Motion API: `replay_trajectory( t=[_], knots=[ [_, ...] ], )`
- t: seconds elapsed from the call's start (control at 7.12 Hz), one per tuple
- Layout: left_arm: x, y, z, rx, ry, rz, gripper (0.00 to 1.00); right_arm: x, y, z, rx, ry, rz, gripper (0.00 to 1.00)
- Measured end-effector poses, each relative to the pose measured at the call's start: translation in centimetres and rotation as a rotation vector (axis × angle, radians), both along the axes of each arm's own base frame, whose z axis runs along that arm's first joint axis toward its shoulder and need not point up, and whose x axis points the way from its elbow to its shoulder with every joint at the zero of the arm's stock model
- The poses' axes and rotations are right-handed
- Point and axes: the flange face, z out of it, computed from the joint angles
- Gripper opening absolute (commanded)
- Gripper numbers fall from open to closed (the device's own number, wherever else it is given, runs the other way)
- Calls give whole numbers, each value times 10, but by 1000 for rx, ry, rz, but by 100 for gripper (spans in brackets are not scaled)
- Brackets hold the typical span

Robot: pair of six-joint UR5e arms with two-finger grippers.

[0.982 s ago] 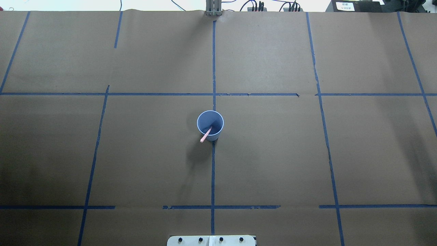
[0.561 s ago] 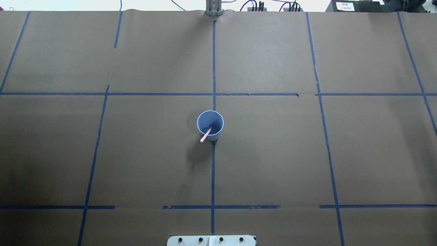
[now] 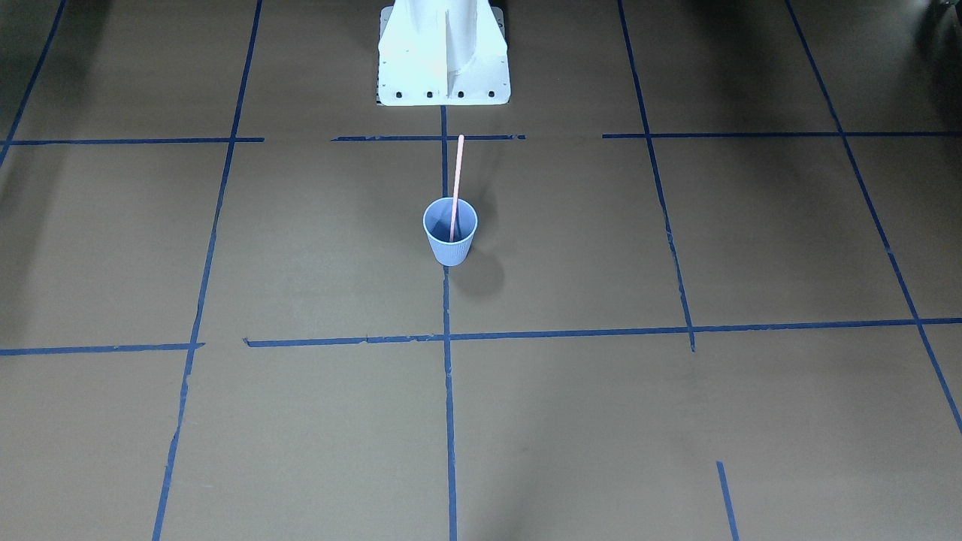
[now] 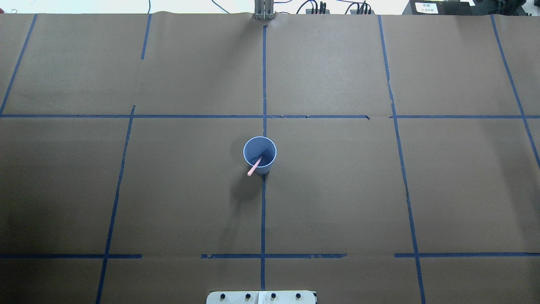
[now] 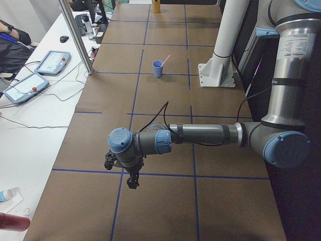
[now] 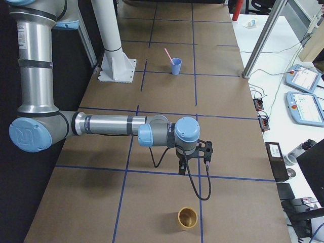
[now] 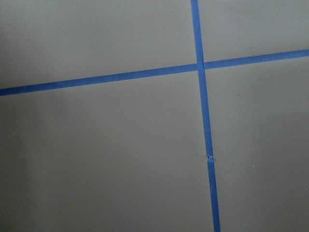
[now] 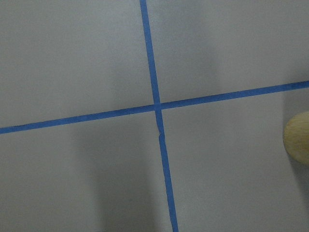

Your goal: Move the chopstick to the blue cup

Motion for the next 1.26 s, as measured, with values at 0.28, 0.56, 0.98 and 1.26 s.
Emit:
replay_trajectory(
  t=[0.28,0.56,0.98,1.26],
  knots=[
    [-4,0,-3,-2,-1,-18,100,2,-1,1,1,25,1,100],
    [-7,-2,-7,-11,-2,-41,100,1,-2,0,4,30,0,100],
    [-8,-4,-8,-18,-3,-53,100,1,-2,1,3,25,-1,100],
    [-8,-3,-7,-20,-3,-54,100,1,-1,2,-2,23,-1,100]
  ],
)
